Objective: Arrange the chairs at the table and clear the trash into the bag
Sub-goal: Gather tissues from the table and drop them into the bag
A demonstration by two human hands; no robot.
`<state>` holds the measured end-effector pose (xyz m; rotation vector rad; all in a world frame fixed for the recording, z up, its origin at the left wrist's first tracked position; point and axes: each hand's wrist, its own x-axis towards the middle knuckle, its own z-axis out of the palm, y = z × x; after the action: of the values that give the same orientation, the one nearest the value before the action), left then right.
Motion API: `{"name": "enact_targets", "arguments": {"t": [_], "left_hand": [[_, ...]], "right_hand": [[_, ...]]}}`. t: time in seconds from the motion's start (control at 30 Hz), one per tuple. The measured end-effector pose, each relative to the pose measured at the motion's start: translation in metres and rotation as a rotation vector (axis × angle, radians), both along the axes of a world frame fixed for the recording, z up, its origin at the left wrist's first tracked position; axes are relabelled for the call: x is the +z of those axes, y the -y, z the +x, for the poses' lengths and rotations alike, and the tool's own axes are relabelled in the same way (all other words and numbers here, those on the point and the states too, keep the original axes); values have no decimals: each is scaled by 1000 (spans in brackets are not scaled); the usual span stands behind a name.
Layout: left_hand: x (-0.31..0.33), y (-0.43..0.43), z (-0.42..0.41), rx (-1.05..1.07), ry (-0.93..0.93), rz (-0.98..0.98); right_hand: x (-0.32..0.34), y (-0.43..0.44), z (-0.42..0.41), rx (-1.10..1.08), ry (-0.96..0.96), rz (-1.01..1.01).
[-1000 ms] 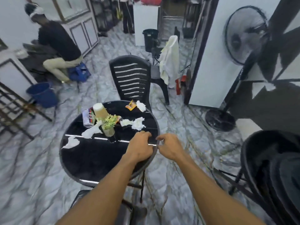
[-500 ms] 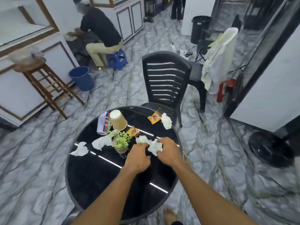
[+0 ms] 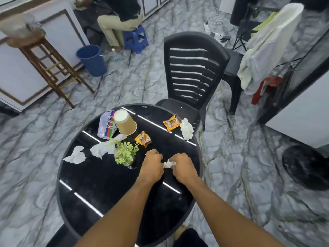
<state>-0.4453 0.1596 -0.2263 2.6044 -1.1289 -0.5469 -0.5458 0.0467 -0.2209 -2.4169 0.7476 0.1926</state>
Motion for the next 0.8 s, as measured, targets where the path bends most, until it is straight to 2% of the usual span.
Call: {"name": "enact_targets", "arguments": {"t": [0.2,0.37,0.47,0.8], "left_hand": [[23,-1,-15,109,-54,-156],[57,-15,-28,79,-72,-304],[78,-36,-42,51,-44,-297],[116,-105,-126,-275,-28,-417]], "right_hand": [[18,-8,-12,-118,27,48],[53,-30,-38,-239,108,1],[74,-51,-58,-309,158,-14],[124,-146,-156,-544,264,-71]]}}
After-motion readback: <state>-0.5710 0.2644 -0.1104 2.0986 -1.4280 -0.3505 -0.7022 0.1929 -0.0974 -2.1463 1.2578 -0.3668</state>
